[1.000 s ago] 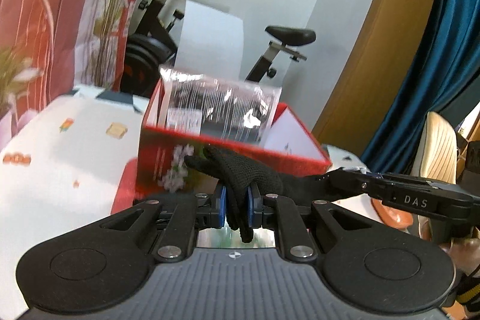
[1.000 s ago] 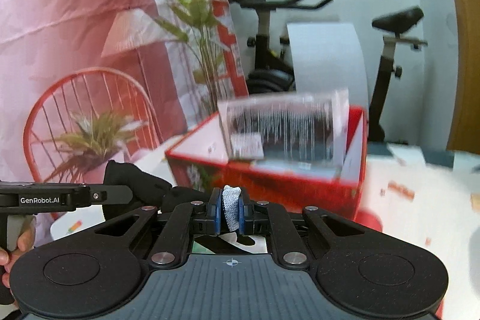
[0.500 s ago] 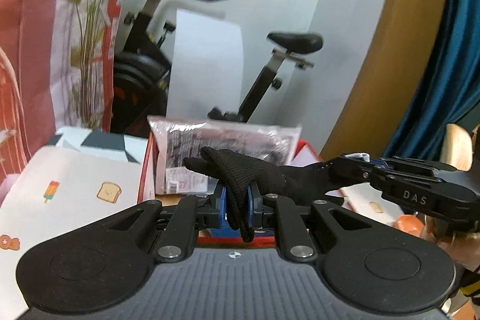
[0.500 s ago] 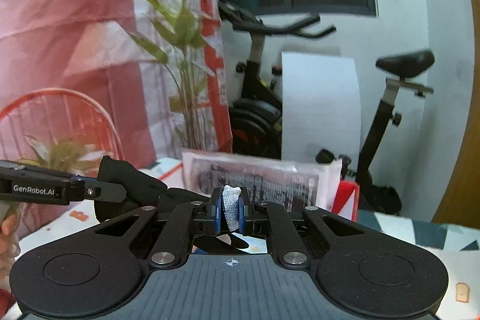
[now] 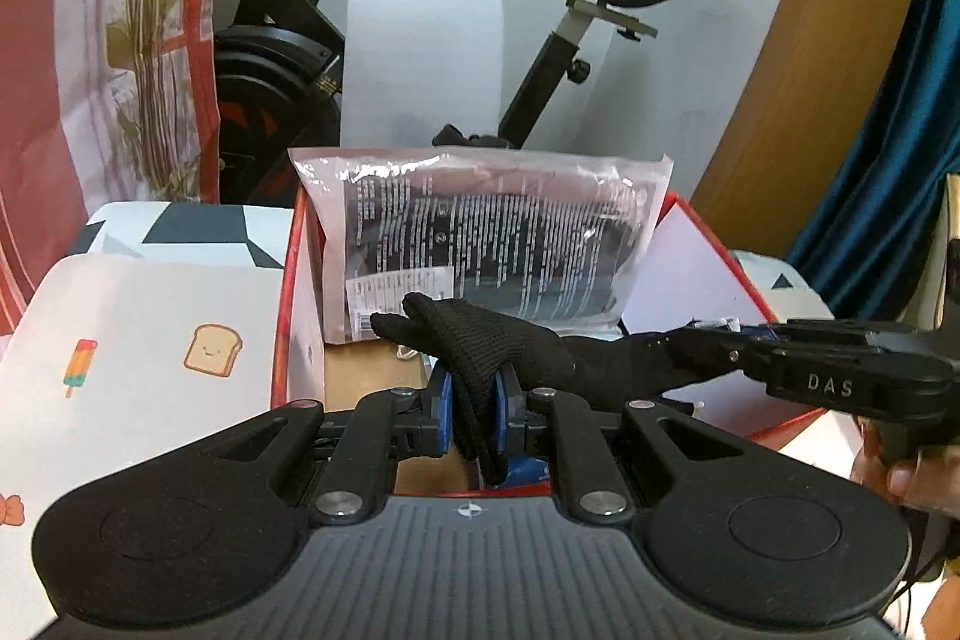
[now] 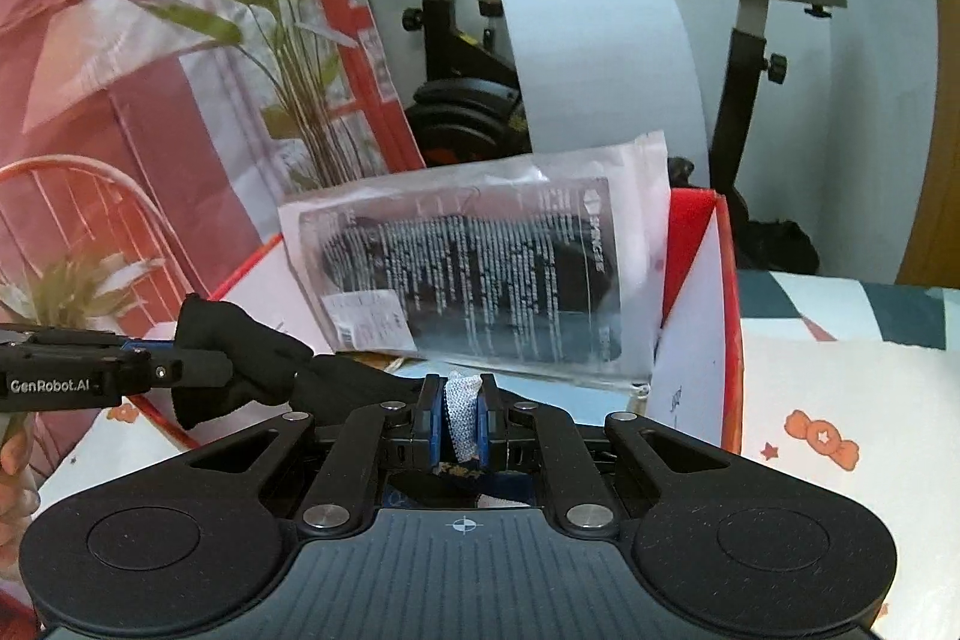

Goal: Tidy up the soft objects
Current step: 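Lower the glove into the red box and open both grippers, then move both grippers back to the white bag with green cable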

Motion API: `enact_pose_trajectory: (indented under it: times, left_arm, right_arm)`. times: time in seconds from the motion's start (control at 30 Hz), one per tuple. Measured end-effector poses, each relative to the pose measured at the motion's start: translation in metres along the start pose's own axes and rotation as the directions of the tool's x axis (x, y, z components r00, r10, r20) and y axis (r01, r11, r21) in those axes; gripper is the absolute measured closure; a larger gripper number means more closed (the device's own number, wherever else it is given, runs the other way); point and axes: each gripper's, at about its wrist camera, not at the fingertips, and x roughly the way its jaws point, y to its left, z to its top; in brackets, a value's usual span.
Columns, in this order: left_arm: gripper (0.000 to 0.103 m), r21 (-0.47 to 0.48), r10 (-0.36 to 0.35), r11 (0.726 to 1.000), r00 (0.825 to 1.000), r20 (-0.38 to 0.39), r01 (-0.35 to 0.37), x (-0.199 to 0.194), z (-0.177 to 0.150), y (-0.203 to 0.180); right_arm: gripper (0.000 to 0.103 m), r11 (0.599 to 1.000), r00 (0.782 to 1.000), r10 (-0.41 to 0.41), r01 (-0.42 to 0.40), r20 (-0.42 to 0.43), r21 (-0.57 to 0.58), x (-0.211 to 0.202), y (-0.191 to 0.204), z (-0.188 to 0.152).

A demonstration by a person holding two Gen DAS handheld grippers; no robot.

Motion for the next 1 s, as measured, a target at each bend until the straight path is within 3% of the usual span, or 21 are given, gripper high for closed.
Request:
enact_pose_trajectory:
  times: [0.27, 0.47, 0.53, 0.6, 0.67, 0.73, 0.9, 1.0]
  left_arm:
    - [0.084, 0.012, 0.031, 0.999, 0.999, -0.025, -0.031, 0.009, -0.001, 0.001]
    - [0.081, 0.032, 0.074, 0.997, 0.997, 0.004, -0.074, 0.001, 0.002, -0.004]
    - [0.071, 0.043, 0.101, 0.994, 0.994, 0.04, -0.102, -0.006, 0.003, -0.007]
    - [0.054, 0.056, 0.125, 0.99, 0.989, 0.073, -0.129, -0.014, 0.004, -0.011]
    - [0.049, 0.064, 0.136, 0.988, 0.986, 0.098, -0.142, -0.022, 0.005, -0.015]
    - [0.043, 0.07, 0.137, 0.987, 0.984, 0.111, -0.146, -0.029, 0.005, -0.019]
    - [0.013, 0.075, 0.148, 0.984, 0.98, 0.135, -0.159, -0.046, -0.003, -0.03]
    - [0.005, 0.068, 0.152, 0.984, 0.978, 0.14, -0.162, -0.054, -0.011, -0.035]
  right_arm:
    - [0.092, 1.0, 0.999, -0.01, 0.01, -0.034, -0.006, 0.015, -0.003, 0.0]
    - [0.077, 0.998, 0.998, -0.052, 0.051, -0.022, -0.022, 0.013, 0.0, -0.001]
    - [0.075, 0.997, 0.998, -0.067, 0.067, -0.002, -0.032, 0.007, 0.001, 0.0]
    - [0.07, 0.996, 0.997, -0.08, 0.08, 0.017, -0.05, 0.0, 0.003, 0.001]
    - [0.064, 0.993, 0.995, -0.095, 0.097, 0.036, -0.065, -0.008, 0.005, 0.002]
    - [0.051, 0.992, 0.993, -0.101, 0.104, 0.054, -0.07, -0.016, 0.007, 0.004]
    - [0.031, 0.99, 0.99, -0.114, 0.12, 0.084, -0.068, -0.037, 0.014, -0.001]
    - [0.016, 0.991, 0.99, -0.116, 0.121, 0.083, -0.064, -0.046, 0.019, -0.008]
